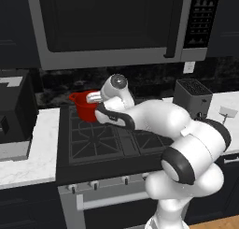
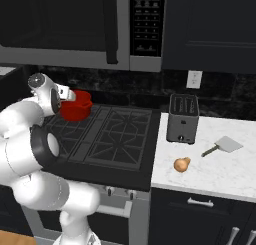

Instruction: Put the squash and garlic in the pot. Retrieve the spatula and lightly stir the vegetables in the pot.

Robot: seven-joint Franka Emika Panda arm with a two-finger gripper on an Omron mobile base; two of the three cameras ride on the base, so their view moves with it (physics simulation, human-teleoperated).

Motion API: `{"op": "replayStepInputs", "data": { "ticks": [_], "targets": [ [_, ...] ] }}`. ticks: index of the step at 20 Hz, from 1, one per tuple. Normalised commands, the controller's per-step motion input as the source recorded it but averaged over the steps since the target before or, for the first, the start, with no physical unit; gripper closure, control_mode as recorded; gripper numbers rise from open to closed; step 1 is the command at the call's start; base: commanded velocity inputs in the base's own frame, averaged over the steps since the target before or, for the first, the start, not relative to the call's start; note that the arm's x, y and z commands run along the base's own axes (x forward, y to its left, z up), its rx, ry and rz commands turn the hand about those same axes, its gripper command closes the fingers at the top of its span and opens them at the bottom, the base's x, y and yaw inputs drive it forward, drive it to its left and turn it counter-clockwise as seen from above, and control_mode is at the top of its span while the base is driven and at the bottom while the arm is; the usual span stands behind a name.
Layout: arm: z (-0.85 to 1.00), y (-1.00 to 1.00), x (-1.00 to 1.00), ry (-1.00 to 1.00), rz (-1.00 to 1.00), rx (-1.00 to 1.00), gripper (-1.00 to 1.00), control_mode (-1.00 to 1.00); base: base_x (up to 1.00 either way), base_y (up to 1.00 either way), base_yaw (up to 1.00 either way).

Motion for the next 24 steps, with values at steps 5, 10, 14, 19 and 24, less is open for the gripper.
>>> {"op": "replayStepInputs", "data": {
  "ticks": [5, 10, 14, 19, 24],
  "targets": [
    [-0.33, 0.16, 0.44, -0.05, 0.0, 0.0, 1.0, -1.0, 0.0, 0.0, 0.0],
    [-0.3, 0.06, 0.52, 0.0, 0.0, 0.0, 1.0, -1.0, 0.0, 0.0, 0.0],
    [-0.12, 0.01, 0.5, 0.0, 0.0, 0.0, 1.0, -1.0, 0.0, 0.0, 0.0],
    [-0.07, 0.01, 0.38, 0.0, 0.0, 0.0, 1.0, -1.0, 0.0, 0.0, 0.0],
    [-0.16, 0.01, 0.24, 0.0, 0.0, 0.0, 1.0, -1.0, 0.0, 0.0, 0.0]
  ]
}}
